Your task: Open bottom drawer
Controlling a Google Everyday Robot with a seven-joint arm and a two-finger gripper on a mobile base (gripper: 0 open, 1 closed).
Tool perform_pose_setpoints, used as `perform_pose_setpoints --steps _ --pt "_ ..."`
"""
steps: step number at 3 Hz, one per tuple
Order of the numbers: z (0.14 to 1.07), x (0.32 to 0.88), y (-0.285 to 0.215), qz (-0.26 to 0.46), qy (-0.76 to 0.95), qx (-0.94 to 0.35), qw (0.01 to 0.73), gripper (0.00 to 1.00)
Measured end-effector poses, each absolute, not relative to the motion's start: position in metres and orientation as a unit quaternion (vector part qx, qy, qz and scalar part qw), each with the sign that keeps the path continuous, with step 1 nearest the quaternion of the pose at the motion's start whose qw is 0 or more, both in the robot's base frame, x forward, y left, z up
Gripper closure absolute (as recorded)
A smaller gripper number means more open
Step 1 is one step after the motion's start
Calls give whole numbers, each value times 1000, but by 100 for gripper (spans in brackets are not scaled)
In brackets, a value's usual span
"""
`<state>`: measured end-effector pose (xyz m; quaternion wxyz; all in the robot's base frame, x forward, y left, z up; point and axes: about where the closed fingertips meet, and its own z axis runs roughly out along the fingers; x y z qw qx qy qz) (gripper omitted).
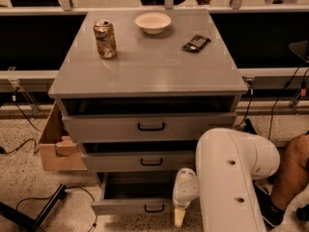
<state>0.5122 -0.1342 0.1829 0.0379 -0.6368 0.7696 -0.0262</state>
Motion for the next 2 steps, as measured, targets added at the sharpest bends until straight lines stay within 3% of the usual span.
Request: perform_pose_setpoints --steps 1,2 --pt "176 476 -132 9 772 -634 27 16" --pt "169 422 -125 55 774 -631 3 41"
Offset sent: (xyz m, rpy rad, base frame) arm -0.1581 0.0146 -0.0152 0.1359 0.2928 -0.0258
